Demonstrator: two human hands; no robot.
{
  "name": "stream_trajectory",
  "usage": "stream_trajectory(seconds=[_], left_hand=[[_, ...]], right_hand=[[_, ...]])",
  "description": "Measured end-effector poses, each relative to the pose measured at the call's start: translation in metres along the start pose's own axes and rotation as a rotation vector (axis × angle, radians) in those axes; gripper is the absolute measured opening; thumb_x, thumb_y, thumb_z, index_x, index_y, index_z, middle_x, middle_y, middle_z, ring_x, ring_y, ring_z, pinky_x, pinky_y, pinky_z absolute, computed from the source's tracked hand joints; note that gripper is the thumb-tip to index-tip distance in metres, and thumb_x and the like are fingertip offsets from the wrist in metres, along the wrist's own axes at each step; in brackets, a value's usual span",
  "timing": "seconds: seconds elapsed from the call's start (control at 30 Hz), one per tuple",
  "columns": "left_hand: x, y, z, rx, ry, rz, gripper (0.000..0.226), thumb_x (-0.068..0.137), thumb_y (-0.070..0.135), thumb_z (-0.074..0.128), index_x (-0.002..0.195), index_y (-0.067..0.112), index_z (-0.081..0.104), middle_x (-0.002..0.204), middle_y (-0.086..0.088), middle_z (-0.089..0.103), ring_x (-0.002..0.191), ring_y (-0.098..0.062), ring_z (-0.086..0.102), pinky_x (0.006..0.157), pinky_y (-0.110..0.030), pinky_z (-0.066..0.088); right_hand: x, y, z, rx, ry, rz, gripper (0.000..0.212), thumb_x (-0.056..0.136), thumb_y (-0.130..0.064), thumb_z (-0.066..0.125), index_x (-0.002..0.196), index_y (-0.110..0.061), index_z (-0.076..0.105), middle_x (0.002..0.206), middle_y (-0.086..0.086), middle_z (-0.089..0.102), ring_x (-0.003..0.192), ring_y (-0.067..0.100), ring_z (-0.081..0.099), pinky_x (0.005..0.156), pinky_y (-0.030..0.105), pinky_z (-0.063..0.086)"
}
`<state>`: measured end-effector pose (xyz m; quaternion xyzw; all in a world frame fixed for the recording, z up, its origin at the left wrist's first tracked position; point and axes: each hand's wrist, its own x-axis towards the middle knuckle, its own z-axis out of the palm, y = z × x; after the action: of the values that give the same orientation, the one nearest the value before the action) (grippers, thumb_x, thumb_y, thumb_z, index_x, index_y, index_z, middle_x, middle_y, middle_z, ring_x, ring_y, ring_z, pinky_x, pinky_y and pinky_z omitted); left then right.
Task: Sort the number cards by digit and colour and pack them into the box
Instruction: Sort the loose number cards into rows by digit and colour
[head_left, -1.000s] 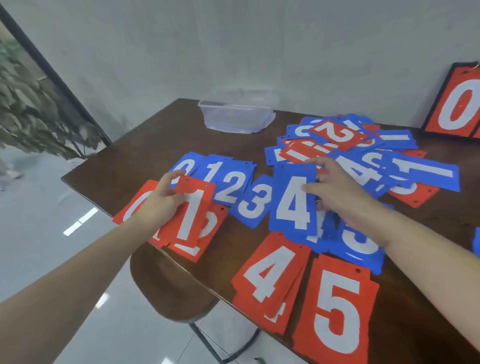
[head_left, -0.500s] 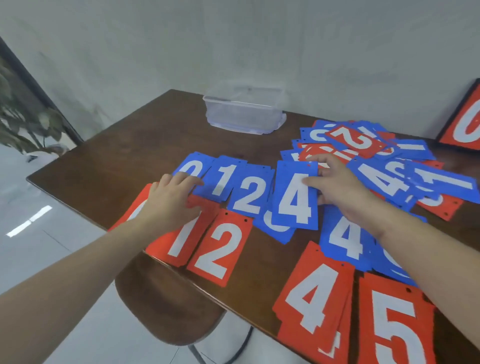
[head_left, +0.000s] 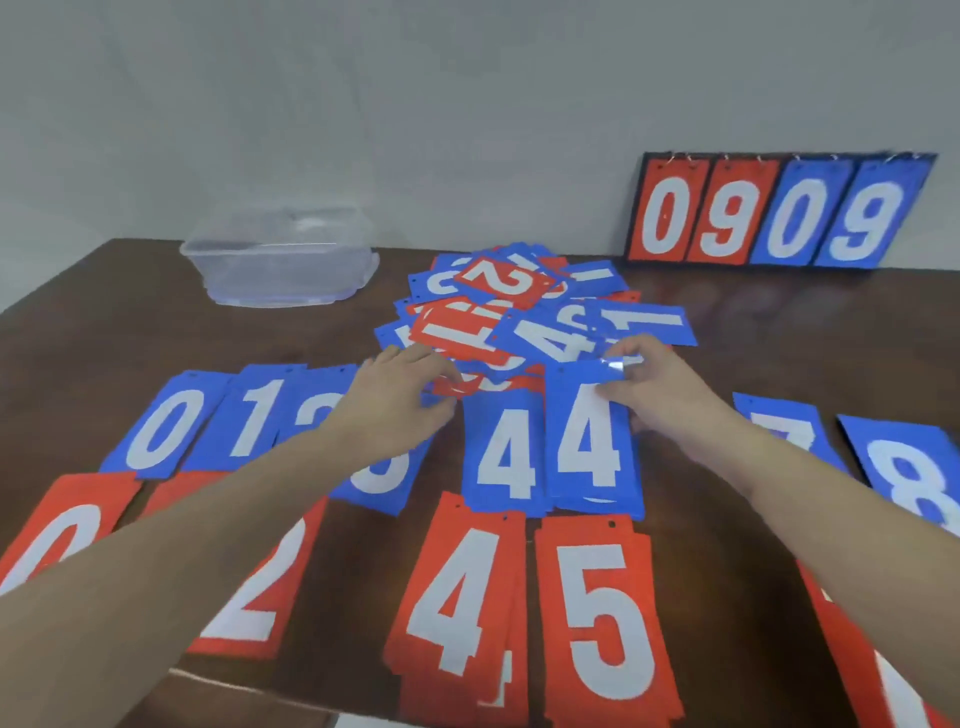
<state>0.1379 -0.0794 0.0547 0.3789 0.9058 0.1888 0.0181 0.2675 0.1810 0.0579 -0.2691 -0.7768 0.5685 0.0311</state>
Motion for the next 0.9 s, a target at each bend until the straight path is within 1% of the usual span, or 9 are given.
stream_trajectory(seconds=[0.1, 0.23, 0.33, 0.4, 0.43, 0.53, 0.7, 0.8, 0.9], left_hand=[[0.017, 0.01, 0.012, 0.01, -0.006, 0.003, 0.024, 0.092, 0.027, 0.063, 0.116, 0.028, 0.065, 0.123, 0.011, 0.06, 0.12, -0.018, 0.051, 0.098, -0.04, 0.043], [0.028, 0.012, 0.017, -0.069, 0.011, -0.096, 0.02, 0.094, 0.016, 0.06, 0.112, 0.023, 0.062, 0.116, 0.007, 0.061, 0.11, -0.021, 0.054, 0.091, -0.038, 0.046], [0.031, 0.005, 0.016, -0.148, 0.025, -0.187, 0.025, 0.092, 0.01, 0.056, 0.109, 0.028, 0.058, 0.105, 0.007, 0.06, 0.086, -0.014, 0.06, 0.067, -0.028, 0.046], [0.031, -0.001, 0.014, -0.186, 0.031, -0.208, 0.024, 0.093, 0.011, 0.056, 0.107, 0.03, 0.057, 0.102, 0.006, 0.062, 0.071, -0.007, 0.058, 0.055, -0.024, 0.043], [0.03, -0.003, 0.013, -0.196, 0.033, -0.209, 0.023, 0.094, 0.012, 0.057, 0.107, 0.031, 0.057, 0.104, 0.005, 0.063, 0.072, -0.008, 0.059, 0.055, -0.027, 0.047], [0.033, -0.005, 0.011, -0.219, 0.048, -0.222, 0.018, 0.096, 0.016, 0.057, 0.11, 0.029, 0.058, 0.112, 0.006, 0.061, 0.091, -0.016, 0.065, 0.073, -0.043, 0.059], [0.051, -0.002, 0.016, -0.168, 0.041, -0.244, 0.024, 0.098, 0.019, 0.054, 0.12, 0.027, 0.057, 0.116, 0.009, 0.054, 0.106, -0.015, 0.057, 0.086, -0.035, 0.054], [0.068, -0.001, 0.019, -0.125, 0.004, -0.254, 0.033, 0.097, 0.024, 0.054, 0.13, 0.03, 0.051, 0.13, 0.009, 0.055, 0.118, -0.015, 0.052, 0.091, -0.037, 0.054], [0.085, -0.005, 0.024, -0.058, -0.015, -0.26, 0.046, 0.098, 0.039, 0.058, 0.141, 0.028, 0.045, 0.145, 0.002, 0.05, 0.13, -0.02, 0.049, 0.1, -0.04, 0.051]], right_hand=[[0.001, 0.004, 0.005, 0.053, -0.009, -0.016, 0.026, 0.094, -0.012, 0.068, 0.104, -0.028, 0.051, 0.099, 0.005, 0.075, 0.089, 0.023, 0.075, 0.08, 0.054, 0.061], [0.006, -0.005, 0.034, 0.061, -0.113, -0.041, 0.025, 0.096, -0.012, 0.066, 0.101, -0.027, 0.047, 0.101, 0.004, 0.075, 0.087, 0.018, 0.075, 0.072, 0.042, 0.064], [0.013, -0.002, 0.054, -0.21, -0.115, -0.146, 0.024, 0.092, -0.018, 0.068, 0.099, -0.03, 0.047, 0.095, 0.0, 0.067, 0.083, 0.019, 0.067, 0.067, 0.037, 0.057], [0.017, 0.004, 0.056, -0.503, -0.057, -0.255, 0.025, 0.089, -0.023, 0.07, 0.103, -0.028, 0.051, 0.097, -0.004, 0.06, 0.096, 0.02, 0.057, 0.077, 0.035, 0.048], [0.02, 0.007, 0.054, -0.61, -0.023, -0.309, 0.027, 0.087, -0.027, 0.072, 0.105, -0.027, 0.052, 0.101, -0.006, 0.058, 0.103, 0.02, 0.052, 0.084, 0.034, 0.045], [0.027, 0.007, 0.043, -0.668, 0.02, -0.39, 0.034, 0.086, -0.038, 0.074, 0.11, -0.03, 0.052, 0.111, -0.008, 0.055, 0.107, 0.017, 0.046, 0.092, 0.033, 0.043], [0.059, 0.006, 0.01, -0.577, 0.105, -0.397, 0.022, 0.091, -0.039, 0.069, 0.107, -0.031, 0.055, 0.108, -0.009, 0.058, 0.11, 0.016, 0.049, 0.091, 0.032, 0.043], [0.082, 0.01, -0.011, -0.584, 0.164, -0.332, 0.021, 0.092, -0.034, 0.067, 0.11, -0.026, 0.058, 0.119, -0.003, 0.061, 0.119, 0.023, 0.049, 0.096, 0.035, 0.04], [0.1, 0.016, -0.032, -0.628, 0.218, -0.26, 0.032, 0.093, -0.034, 0.066, 0.122, -0.023, 0.057, 0.134, 0.001, 0.057, 0.13, 0.026, 0.045, 0.101, 0.039, 0.038]])
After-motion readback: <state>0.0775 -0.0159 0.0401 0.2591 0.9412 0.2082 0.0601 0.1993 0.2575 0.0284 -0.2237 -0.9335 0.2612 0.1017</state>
